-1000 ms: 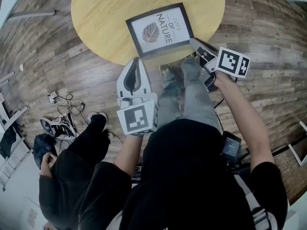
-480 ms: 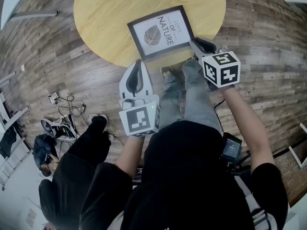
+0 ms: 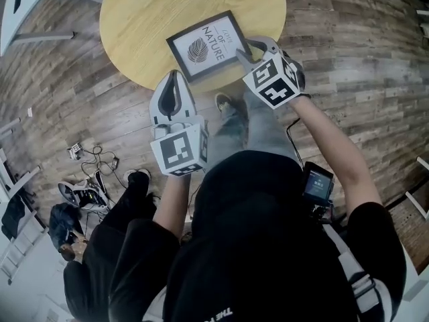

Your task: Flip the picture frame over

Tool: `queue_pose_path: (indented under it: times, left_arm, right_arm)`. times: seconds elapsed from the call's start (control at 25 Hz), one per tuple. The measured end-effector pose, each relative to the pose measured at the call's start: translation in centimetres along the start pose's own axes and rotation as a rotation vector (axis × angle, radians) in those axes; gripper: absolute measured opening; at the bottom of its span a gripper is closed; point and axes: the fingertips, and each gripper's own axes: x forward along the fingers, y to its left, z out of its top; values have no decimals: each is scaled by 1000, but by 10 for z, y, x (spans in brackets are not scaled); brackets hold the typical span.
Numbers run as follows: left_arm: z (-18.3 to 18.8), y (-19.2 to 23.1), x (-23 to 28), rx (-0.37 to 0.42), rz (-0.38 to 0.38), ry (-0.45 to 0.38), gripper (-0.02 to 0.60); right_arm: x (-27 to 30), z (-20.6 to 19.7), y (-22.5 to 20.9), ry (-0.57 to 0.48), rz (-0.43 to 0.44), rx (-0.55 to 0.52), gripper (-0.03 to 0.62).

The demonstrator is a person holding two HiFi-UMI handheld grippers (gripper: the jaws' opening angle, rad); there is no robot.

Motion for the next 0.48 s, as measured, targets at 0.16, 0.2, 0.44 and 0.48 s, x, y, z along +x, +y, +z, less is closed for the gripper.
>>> queue_pose_path:
  times: [0.16, 0.2, 0.44, 0.48]
  left_arm:
    - [38, -8, -15, 18, -16, -67, 23]
    - [49, -10, -20, 20, -20, -86, 23]
    - [123, -23, -56, 19, -60, -201, 23]
    - [134, -25, -61, 18, -68, -218, 23]
  right_arm:
    - [-55, 78, 3, -215, -33, -83, 112]
    - [-74, 104, 6, -295, -35, -83, 101]
    - [-211, 223, 26, -761, -15, -75, 19]
    - [-229, 231, 27, -806, 1, -42, 18]
